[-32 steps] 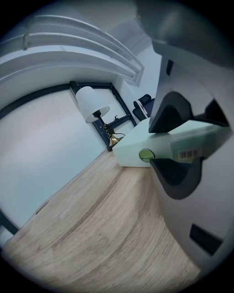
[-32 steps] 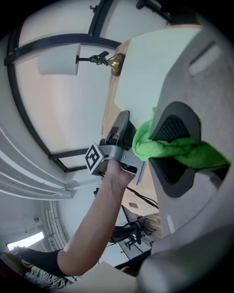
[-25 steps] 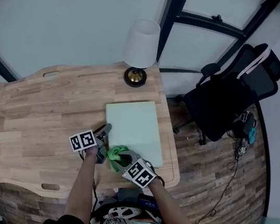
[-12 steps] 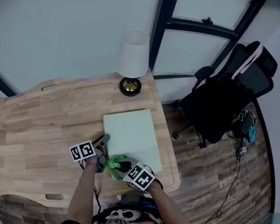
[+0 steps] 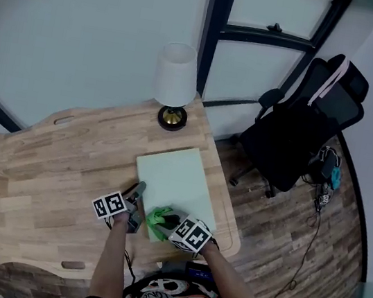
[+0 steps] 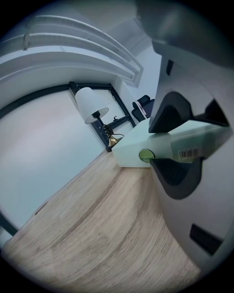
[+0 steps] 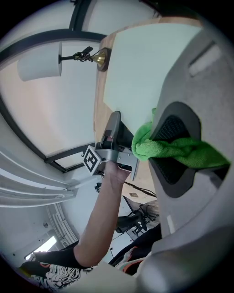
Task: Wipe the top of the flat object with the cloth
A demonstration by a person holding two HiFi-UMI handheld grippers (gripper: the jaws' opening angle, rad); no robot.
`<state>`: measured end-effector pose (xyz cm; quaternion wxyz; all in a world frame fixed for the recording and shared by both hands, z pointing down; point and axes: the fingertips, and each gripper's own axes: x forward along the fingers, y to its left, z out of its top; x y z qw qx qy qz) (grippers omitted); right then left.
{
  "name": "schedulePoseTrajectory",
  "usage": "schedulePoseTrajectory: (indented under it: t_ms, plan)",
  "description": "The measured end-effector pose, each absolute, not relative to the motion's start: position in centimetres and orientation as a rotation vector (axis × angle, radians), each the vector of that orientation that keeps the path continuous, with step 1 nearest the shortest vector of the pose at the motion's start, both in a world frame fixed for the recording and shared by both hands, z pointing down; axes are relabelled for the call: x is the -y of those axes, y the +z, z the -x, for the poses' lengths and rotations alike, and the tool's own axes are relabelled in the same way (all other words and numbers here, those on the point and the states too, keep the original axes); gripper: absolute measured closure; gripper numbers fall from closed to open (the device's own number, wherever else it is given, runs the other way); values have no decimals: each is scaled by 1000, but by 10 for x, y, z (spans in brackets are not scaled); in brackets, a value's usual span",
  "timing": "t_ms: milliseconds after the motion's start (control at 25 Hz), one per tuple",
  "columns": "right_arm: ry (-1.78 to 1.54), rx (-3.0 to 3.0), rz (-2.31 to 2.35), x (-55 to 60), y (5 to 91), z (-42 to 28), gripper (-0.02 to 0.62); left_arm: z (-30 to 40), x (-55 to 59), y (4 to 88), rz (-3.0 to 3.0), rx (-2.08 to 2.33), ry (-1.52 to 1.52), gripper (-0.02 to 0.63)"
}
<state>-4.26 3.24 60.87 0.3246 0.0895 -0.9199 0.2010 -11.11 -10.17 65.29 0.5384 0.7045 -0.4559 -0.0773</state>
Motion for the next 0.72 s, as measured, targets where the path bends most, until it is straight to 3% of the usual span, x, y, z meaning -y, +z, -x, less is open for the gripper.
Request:
schedulePoseTrajectory:
  t_ms: [720]
  plan:
    - [598,2401,-487,6,612,-13,502,112,101,653,-1678,1086,-184,430]
